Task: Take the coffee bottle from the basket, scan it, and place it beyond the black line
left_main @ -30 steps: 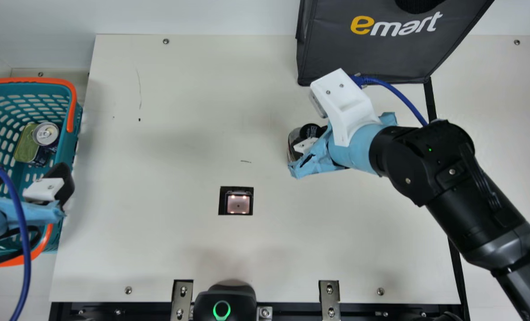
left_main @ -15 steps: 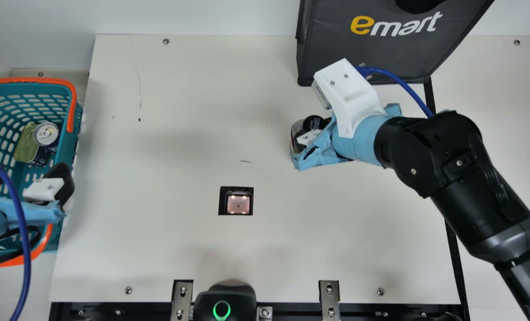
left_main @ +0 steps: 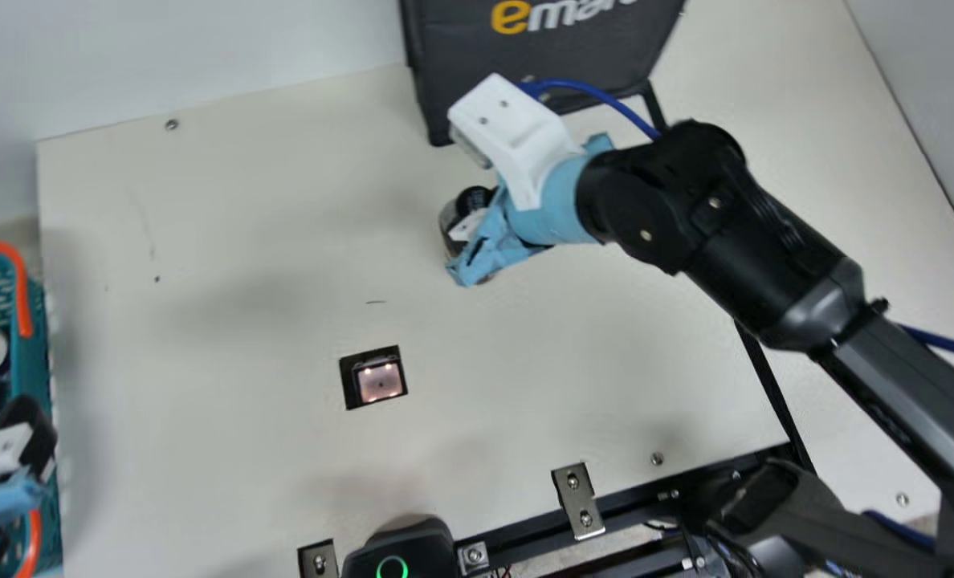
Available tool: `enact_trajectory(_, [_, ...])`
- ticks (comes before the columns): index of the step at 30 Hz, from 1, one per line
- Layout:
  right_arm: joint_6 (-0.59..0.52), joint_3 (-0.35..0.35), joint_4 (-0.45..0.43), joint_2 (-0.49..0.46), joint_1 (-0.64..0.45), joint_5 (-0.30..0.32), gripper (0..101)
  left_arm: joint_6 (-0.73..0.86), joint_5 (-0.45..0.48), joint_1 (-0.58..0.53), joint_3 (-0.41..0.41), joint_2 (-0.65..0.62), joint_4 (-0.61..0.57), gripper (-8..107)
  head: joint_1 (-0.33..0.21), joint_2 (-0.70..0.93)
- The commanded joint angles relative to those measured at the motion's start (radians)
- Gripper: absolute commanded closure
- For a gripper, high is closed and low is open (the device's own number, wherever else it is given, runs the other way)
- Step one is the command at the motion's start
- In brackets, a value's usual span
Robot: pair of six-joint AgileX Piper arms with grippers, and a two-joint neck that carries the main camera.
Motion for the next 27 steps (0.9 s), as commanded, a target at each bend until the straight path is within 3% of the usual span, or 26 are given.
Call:
enact_trajectory(1, [0.006, 0.000, -0.004, -0.001, -0.007, -0.001, 101, 0.000, 0.000, 0.000, 0.000, 0.000, 0.000, 9, -0.017, -0.010])
enact_trajectory(27, [0.034, -0.004, -0.044, -0.015, -0.264, 0.004, 101, 0.000, 0.000, 0.000, 0.000, 0.000, 0.000, 9, -0.017, -0.010])
